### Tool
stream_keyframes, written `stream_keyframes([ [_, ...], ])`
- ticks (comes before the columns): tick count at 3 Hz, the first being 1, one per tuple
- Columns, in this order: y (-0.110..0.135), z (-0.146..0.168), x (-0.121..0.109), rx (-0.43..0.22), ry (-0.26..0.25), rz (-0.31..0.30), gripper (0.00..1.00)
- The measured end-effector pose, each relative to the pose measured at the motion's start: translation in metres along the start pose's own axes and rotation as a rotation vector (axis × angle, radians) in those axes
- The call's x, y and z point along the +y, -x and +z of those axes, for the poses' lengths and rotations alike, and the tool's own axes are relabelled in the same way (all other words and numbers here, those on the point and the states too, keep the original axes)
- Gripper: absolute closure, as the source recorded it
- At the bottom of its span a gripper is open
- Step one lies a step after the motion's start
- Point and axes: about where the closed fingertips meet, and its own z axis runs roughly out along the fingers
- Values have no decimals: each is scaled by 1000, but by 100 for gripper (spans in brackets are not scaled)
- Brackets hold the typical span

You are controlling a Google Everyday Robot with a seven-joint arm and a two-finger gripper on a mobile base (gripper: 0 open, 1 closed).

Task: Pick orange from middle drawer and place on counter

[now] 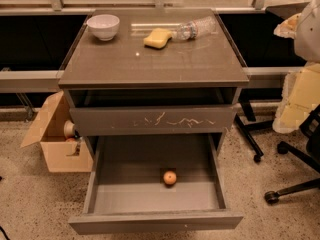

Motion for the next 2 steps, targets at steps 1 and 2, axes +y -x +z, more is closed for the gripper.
stream_keyframes([
  [1,0,0,0,0,0,0,0],
  [2,-2,9,2,-33,10,7,0],
])
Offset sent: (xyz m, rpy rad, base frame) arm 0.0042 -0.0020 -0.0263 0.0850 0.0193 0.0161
